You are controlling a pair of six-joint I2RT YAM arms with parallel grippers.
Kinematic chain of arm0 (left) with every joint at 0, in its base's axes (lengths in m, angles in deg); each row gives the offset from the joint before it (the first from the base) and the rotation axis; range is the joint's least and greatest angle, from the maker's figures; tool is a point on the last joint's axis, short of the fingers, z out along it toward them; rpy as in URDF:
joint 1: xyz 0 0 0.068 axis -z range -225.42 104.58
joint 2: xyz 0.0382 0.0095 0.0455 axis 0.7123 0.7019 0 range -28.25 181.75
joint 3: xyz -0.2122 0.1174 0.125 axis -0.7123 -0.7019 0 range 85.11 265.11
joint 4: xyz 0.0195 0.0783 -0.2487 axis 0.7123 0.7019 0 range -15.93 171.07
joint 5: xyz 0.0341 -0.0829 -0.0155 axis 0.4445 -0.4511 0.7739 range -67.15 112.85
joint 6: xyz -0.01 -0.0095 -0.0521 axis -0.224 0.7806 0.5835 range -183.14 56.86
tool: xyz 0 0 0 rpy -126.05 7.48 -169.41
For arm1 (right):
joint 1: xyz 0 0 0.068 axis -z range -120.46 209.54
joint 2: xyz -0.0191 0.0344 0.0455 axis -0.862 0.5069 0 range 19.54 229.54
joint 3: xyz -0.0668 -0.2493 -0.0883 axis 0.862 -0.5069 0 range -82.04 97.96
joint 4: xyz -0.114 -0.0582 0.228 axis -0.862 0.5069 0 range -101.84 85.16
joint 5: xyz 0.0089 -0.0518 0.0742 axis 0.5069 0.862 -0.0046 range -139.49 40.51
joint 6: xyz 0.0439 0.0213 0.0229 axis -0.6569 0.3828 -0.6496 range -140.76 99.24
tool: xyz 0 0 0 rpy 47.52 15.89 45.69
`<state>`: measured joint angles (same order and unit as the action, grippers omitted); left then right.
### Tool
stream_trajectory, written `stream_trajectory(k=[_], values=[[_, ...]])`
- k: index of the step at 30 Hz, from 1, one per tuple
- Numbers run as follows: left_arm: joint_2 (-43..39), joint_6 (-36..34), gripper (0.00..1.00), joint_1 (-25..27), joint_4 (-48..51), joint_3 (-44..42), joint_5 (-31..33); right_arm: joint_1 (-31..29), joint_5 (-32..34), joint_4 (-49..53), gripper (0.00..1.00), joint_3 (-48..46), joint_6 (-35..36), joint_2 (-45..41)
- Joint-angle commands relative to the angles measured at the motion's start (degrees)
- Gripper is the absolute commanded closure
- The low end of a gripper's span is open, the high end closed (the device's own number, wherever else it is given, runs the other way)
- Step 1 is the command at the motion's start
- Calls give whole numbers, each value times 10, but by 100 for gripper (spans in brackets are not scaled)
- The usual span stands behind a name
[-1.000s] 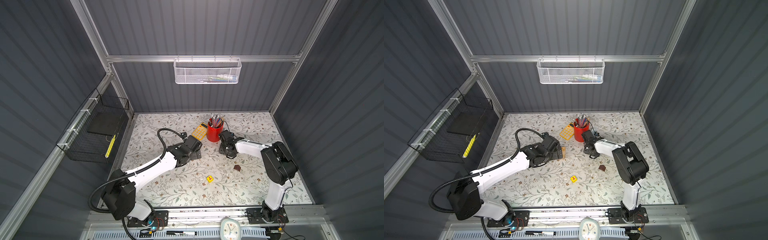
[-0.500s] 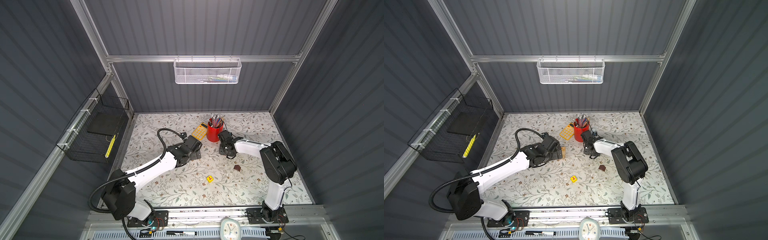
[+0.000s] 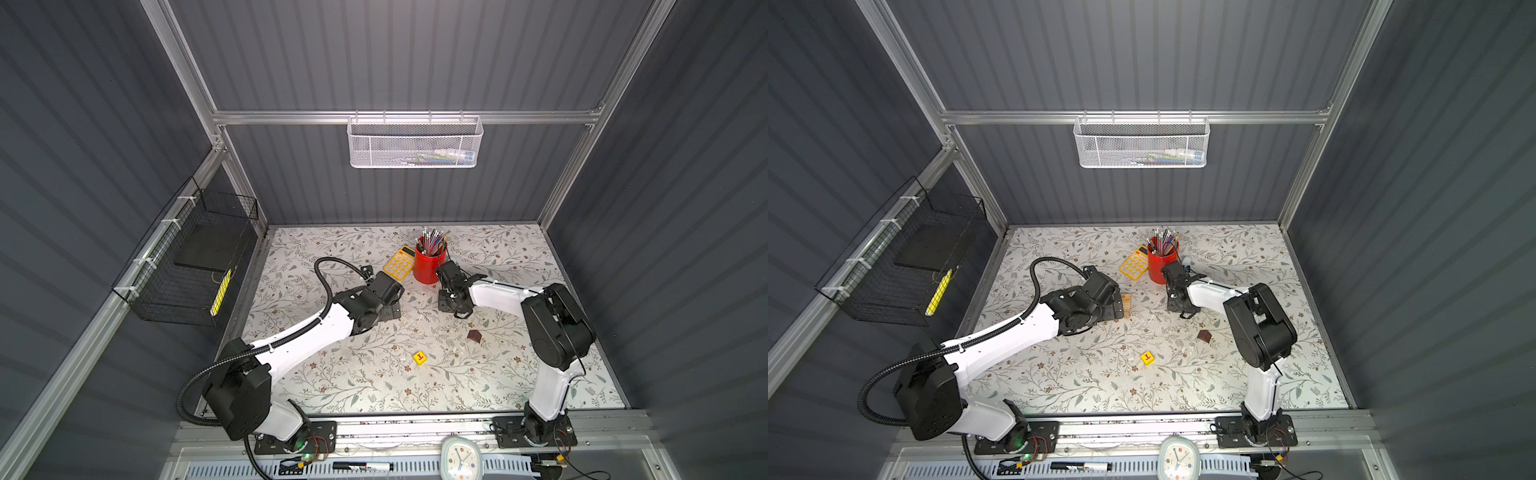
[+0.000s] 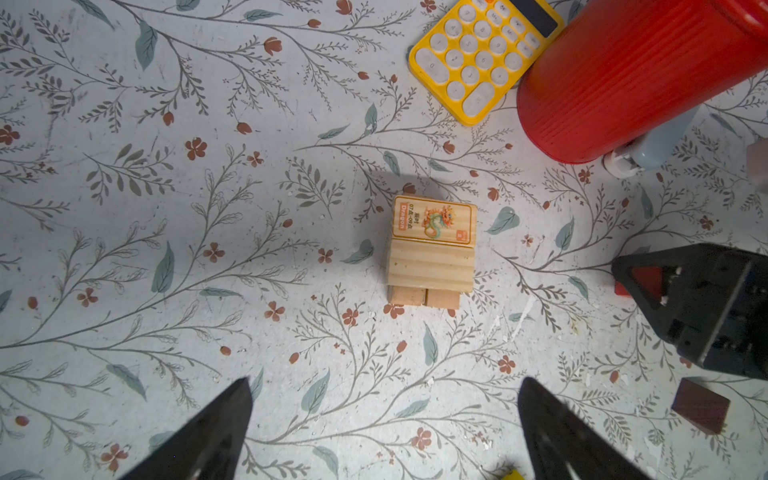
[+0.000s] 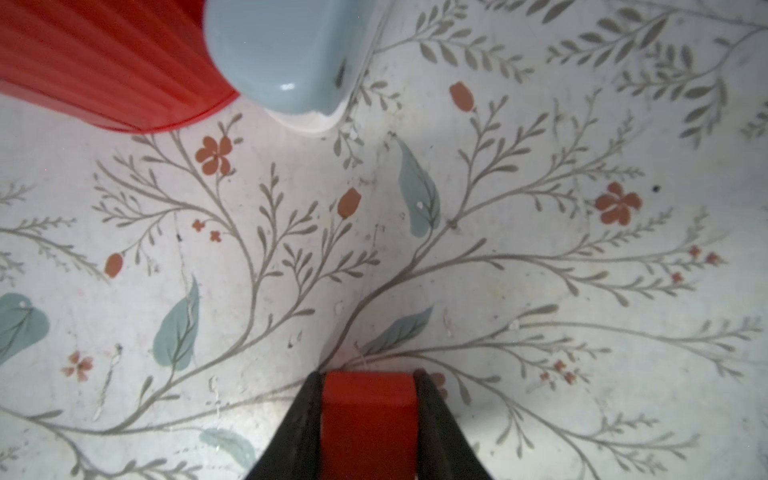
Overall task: Build the wood block tower
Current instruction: 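Carry the red cube with the right gripper above the wooden stack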
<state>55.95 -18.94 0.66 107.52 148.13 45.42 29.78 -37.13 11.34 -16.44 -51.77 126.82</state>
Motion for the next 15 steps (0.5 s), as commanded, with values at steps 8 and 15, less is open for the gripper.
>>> stream_trajectory(k=[8,15], values=[[-41,-30,0,-4,30,-2,19,-24,-18,71,73,-20,15,-94],[-72,-26,0,-24,38,-31,14,-62,-38,108,73,2,60,-143]])
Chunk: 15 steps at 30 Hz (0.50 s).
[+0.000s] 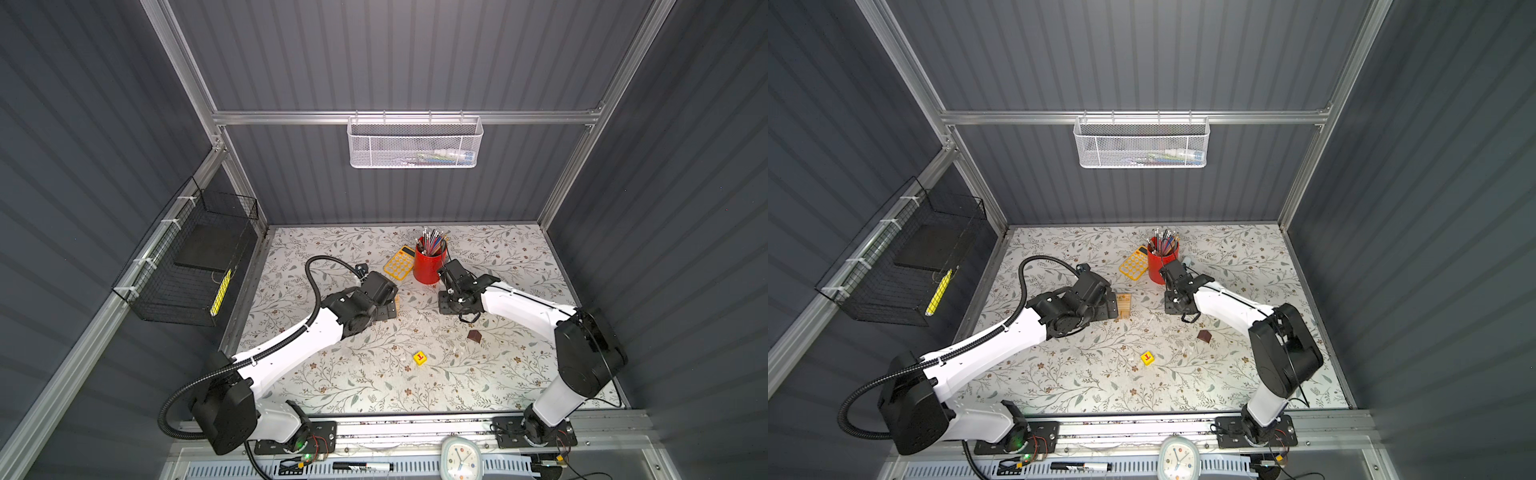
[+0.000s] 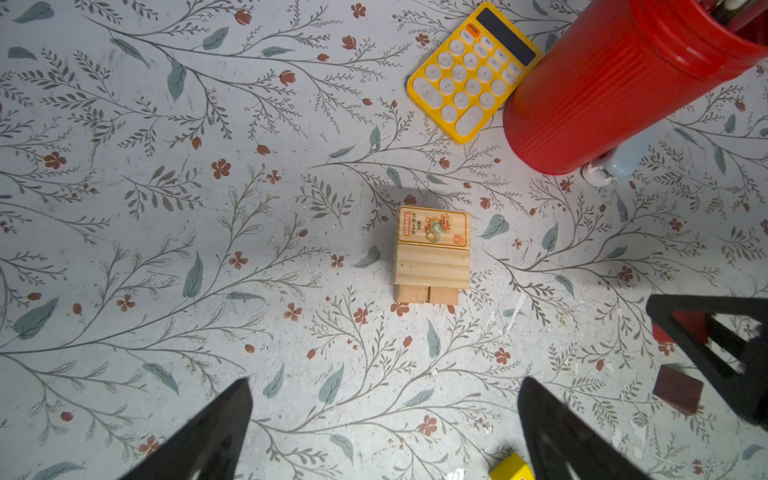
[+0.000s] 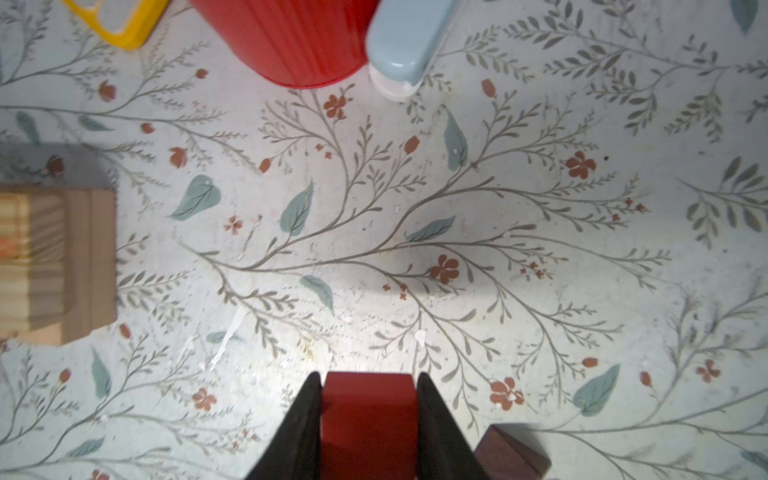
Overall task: Build the wood block tower
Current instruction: 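Carry the red cube with the right gripper above the wooden stack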
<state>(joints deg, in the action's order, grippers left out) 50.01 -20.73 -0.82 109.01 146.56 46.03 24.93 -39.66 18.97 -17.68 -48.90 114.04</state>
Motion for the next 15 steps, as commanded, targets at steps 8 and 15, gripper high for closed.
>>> stream_trajectory(k=[8,15], values=[[-38,2,0,-28,53,-30,25,-35,-149,3,72,49,182,-37],[-64,13,0,-34,70,-45,41,-44,-241,10,73,127,316,23]])
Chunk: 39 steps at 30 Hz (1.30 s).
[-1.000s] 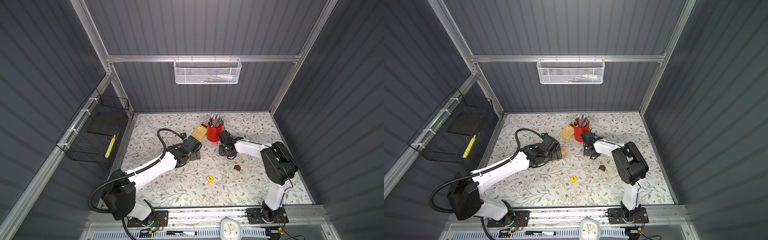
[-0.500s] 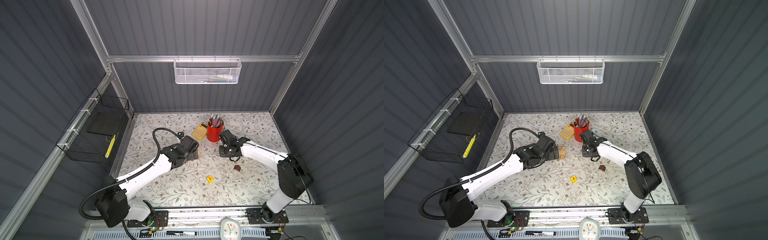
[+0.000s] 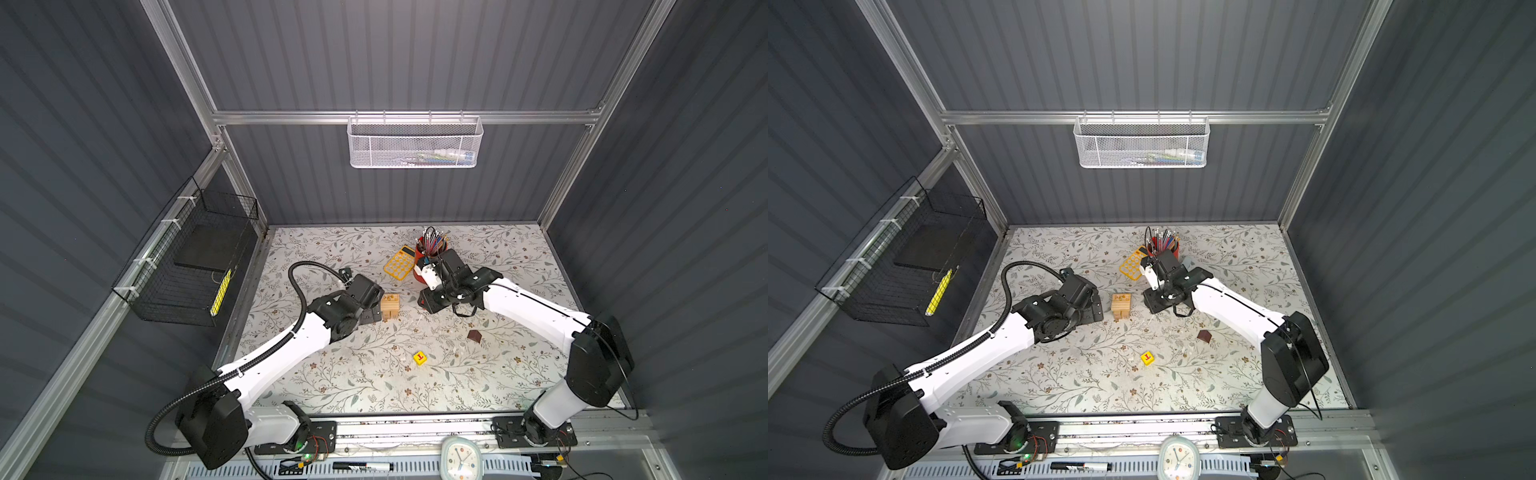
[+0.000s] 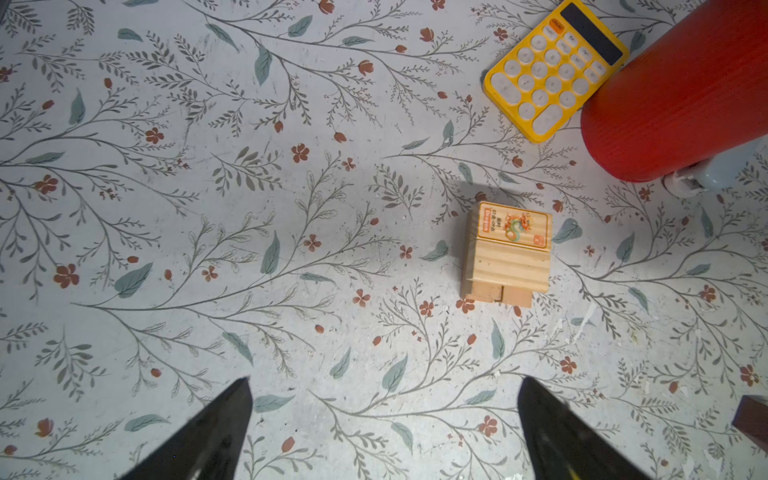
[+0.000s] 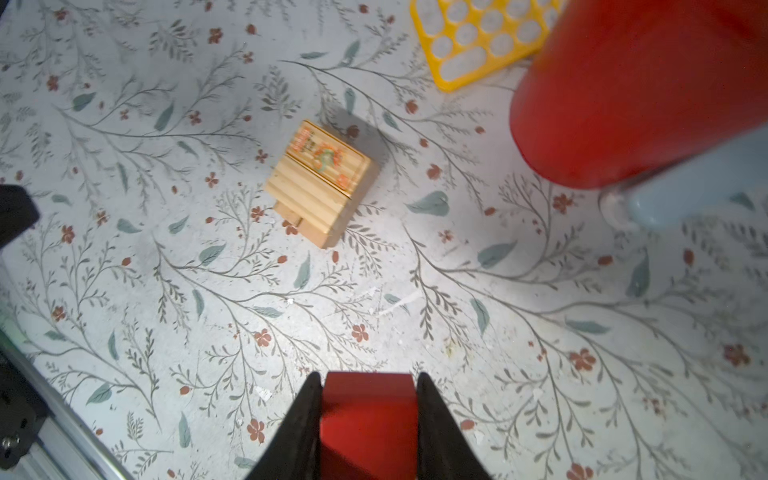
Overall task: Build the wood block tower
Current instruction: 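Carry the red cube with the right gripper above the wooden stack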
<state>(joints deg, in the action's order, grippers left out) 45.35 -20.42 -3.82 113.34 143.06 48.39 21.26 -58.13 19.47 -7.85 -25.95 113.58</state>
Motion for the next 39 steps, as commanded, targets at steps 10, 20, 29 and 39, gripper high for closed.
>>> stream_trajectory(k=[10,20,29,39], values=[[-51,27,0,-6,49,-25,37,-12,-121,110,74,180,305,141],[-76,48,0,-6,78,-31,60,-18,-119,166,72,288,441,233],[-76,55,0,-6,85,-27,64,-22,-112,223,72,366,495,309],[-69,58,0,-6,87,-22,66,-26,-91,259,70,434,505,372]])
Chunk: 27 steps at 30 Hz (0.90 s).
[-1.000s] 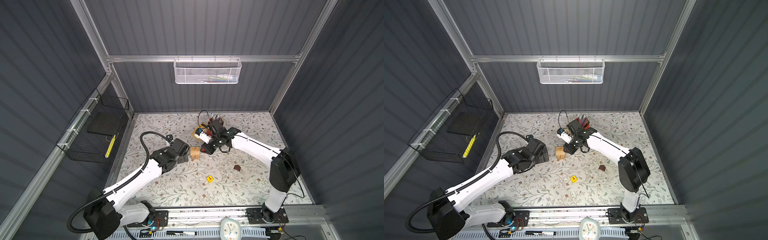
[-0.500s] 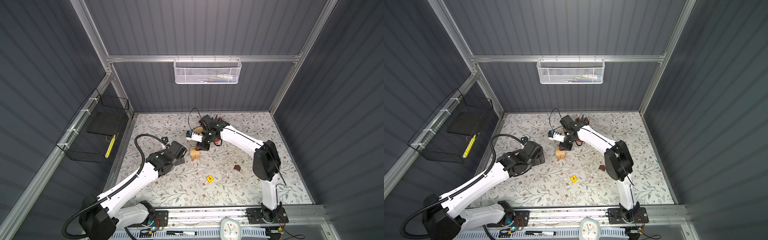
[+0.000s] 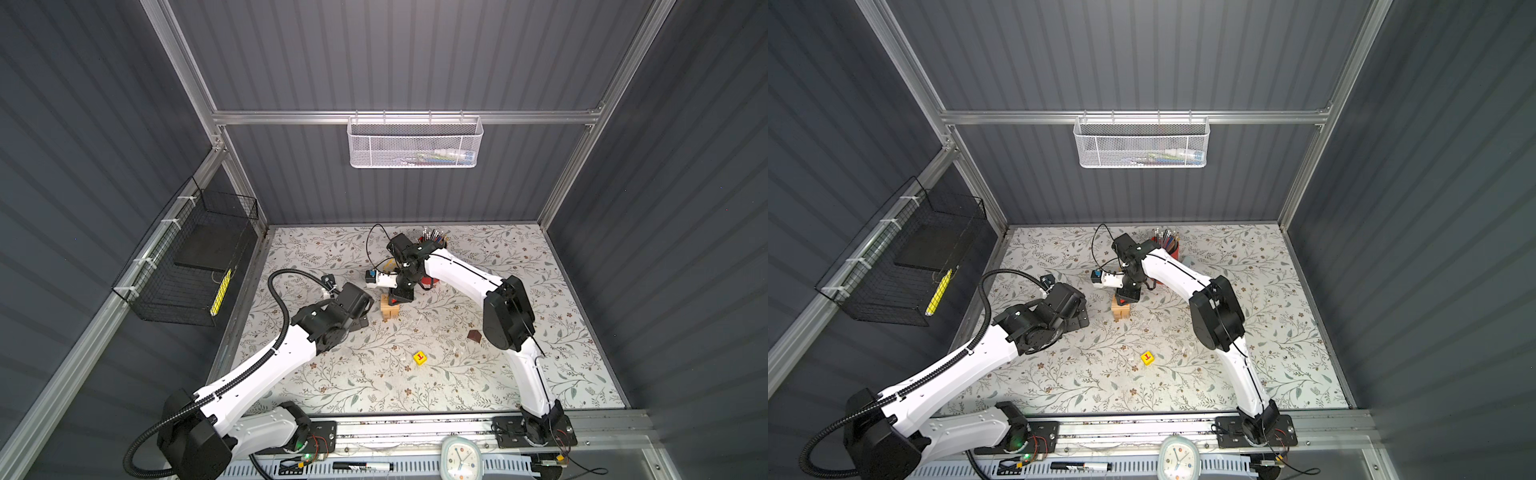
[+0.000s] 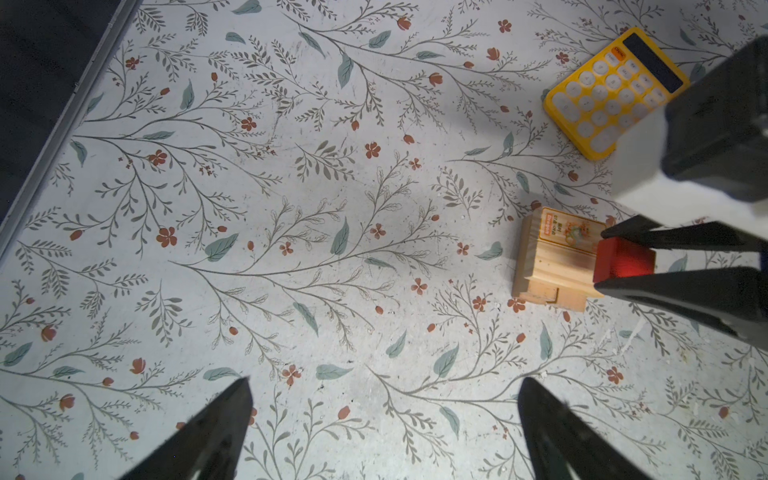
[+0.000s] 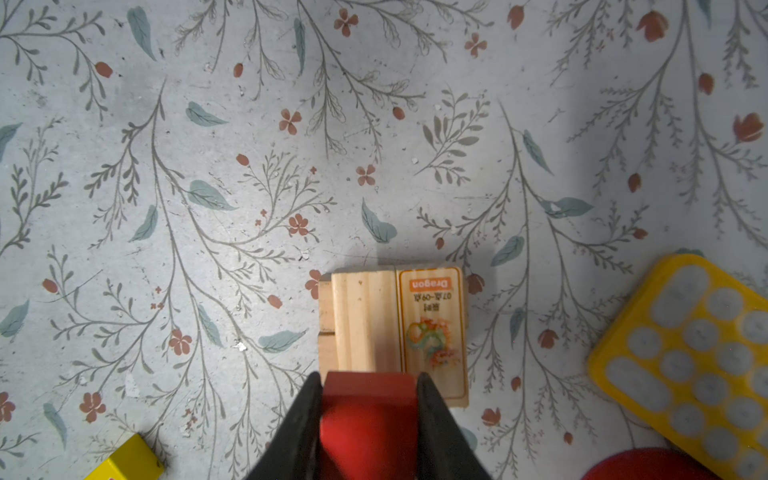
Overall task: Build the wood block tower
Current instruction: 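Carry the red cube with the right gripper above the wooden stack, then lower the red cube onto the stack top and open the right gripper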
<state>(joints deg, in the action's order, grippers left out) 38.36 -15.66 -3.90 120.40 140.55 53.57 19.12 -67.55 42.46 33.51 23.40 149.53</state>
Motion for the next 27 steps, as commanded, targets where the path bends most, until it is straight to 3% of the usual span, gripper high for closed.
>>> stream_trajectory(k=[1,27], values=[[2,11,0,-5,17,4,13,-5,5,33,70,27,12,18],[8,9,0,-5,18,9,18,-14,23,48,66,97,19,79]])
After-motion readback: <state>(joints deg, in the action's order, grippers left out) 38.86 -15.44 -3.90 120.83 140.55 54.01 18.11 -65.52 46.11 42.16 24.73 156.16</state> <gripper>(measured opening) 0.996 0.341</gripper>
